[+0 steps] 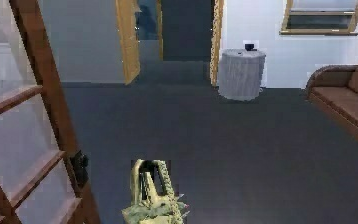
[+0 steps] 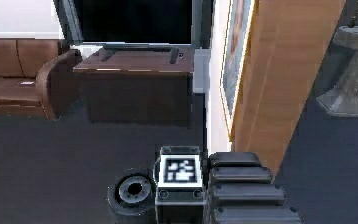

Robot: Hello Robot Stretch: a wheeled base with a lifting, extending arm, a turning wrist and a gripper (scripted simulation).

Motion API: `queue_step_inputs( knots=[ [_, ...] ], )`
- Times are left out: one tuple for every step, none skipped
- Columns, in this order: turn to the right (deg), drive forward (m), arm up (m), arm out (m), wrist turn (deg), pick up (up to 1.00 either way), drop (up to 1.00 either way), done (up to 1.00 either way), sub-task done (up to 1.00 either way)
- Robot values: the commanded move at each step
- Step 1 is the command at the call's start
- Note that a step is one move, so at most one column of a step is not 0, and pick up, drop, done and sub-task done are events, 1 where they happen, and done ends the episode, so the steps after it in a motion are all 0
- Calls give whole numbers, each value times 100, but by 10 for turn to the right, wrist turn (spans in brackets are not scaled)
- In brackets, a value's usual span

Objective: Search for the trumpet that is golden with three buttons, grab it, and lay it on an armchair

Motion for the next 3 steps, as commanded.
queue_step_inputs(
  knots=[
    [0,100,0,0,0,0,0,0,0],
    [360,0,0,0,0,0,0,0,0],
    [0,5,0,0,0,0,0,0,0]
  ],
)
